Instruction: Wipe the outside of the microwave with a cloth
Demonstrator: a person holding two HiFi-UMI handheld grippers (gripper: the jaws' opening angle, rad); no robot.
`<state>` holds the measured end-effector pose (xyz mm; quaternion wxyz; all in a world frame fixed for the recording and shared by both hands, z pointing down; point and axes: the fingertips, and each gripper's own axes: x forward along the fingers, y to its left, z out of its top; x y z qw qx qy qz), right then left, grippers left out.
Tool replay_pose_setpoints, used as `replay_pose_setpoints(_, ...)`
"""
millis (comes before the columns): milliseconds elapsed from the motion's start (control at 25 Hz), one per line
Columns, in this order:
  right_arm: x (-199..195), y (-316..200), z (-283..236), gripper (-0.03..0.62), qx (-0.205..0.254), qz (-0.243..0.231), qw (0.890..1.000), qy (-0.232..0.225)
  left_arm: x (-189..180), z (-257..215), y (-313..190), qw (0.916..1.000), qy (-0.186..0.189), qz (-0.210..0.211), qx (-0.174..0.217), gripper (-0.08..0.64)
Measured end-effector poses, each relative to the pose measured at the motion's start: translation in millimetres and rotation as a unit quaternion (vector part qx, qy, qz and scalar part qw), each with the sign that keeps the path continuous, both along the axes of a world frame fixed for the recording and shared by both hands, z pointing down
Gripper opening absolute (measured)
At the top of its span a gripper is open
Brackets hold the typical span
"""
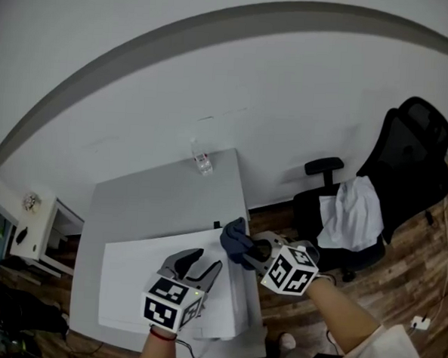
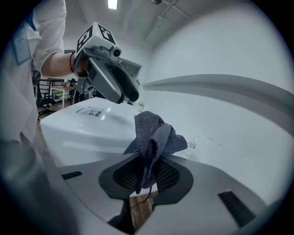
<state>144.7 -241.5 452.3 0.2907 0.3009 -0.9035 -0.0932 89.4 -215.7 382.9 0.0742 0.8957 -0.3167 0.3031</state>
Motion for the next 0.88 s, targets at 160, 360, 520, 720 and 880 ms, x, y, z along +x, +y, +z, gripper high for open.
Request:
replay_pose_setpoints(160, 0, -12, 22, 0.089, -0.004, -0.004, 1.0, -0.008, 7, 15, -11, 0.999, -0.031, -0.003, -0.032, 0.179)
replay_pose_setpoints(360, 5, -19, 55, 0.089, -0.022, -0.018, 0.999, 0.023, 6, 22, -17, 0.9977, -0.044, -0.007, -0.05, 0.174)
replay_pose_setpoints(520, -5, -25, 61, 0.089, -0.008, -0.032, 0.999, 0.021, 6, 34, -18, 0.9957, -0.063, -0.016, -0.067, 0.173)
replay_pose_setpoints(720, -10, -20, 62, 0.089, -0.002, -0.039, 0.999, -0.007, 10, 43, -18, 0.9917, -0.079, -0.024, -0.098, 0.173)
replay_pose_setpoints(880, -14, -14, 59, 0.087, -0.008, -0.048, 0.999, -0.025, 14, 46, -19, 0.9914, -0.086, -0.013, -0.098, 0.173)
